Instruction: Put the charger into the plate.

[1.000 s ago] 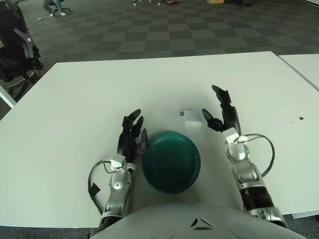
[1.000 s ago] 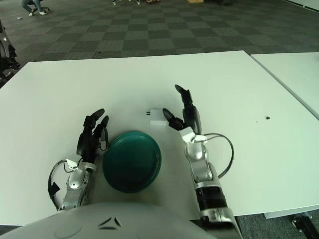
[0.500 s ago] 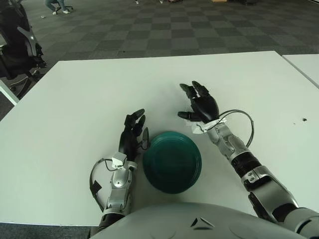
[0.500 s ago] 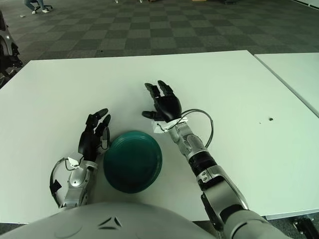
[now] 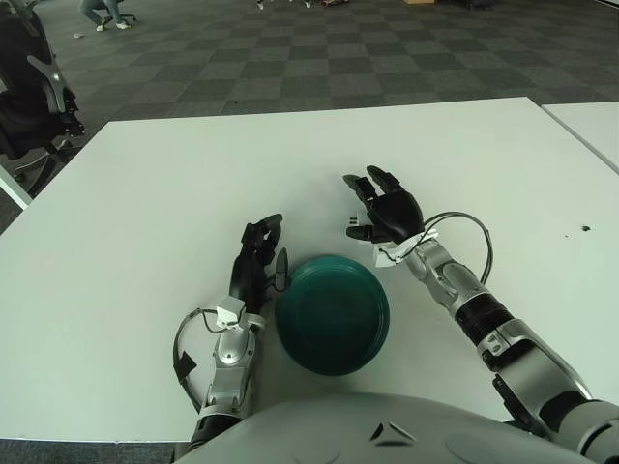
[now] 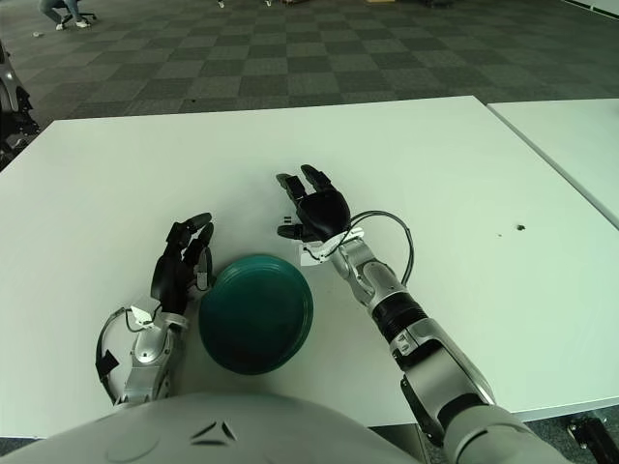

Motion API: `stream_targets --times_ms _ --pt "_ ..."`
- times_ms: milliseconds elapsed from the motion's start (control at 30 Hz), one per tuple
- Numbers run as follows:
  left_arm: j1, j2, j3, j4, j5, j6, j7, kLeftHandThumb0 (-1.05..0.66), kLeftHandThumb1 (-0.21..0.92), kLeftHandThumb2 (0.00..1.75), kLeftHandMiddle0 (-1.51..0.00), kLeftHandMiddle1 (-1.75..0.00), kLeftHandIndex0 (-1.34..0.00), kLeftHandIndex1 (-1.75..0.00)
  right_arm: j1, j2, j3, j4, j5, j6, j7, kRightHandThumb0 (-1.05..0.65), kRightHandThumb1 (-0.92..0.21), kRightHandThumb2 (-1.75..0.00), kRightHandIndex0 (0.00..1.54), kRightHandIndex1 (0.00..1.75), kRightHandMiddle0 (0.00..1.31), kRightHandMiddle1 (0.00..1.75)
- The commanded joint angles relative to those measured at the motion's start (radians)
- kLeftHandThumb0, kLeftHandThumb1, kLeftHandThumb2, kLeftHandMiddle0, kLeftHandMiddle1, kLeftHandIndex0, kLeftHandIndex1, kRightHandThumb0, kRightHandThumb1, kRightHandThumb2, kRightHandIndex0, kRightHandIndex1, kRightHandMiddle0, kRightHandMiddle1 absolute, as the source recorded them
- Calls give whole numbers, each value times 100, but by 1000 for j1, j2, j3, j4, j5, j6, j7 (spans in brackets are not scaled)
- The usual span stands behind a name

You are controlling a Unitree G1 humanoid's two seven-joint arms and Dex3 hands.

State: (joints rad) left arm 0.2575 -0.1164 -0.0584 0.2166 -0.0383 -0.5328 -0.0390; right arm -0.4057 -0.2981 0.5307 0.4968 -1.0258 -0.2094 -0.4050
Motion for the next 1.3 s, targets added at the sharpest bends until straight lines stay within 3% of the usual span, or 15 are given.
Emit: stream_targets --times_ms 0,333,567,967,1267 --pt "63 -43 -9 95 -38 -8 -7 -94 92 84 -44 0 -24 -101 -28 -15 32 -25 -21 10 47 -84 -92 -66 16 0 0 40" --pt "72 -55 -9 85 -78 17 -37 -93 92 82 -45 -1 -20 -101 1 -71 72 -90 -54 32 113 -84 -92 -68 13 0 0 35" --pt "75 -50 -12 78 -70 24 -32 -91 92 84 -45 -1 -16 -98 63 -141 57 -223 -53 52 207 -85 -92 -72 11 0 0 34" --pt "76 -56 -14 71 -93 41 -44 -89 92 86 -47 -2 -17 -98 69 -175 67 -273 -86 104 328 -85 -92 -72 10 0 0 32" --pt "77 -64 -16 62 -132 52 -51 -86 92 86 -50 -3 -8 -93 56 -200 64 -262 -89 117 461 -88 -92 -74 7 0 0 28"
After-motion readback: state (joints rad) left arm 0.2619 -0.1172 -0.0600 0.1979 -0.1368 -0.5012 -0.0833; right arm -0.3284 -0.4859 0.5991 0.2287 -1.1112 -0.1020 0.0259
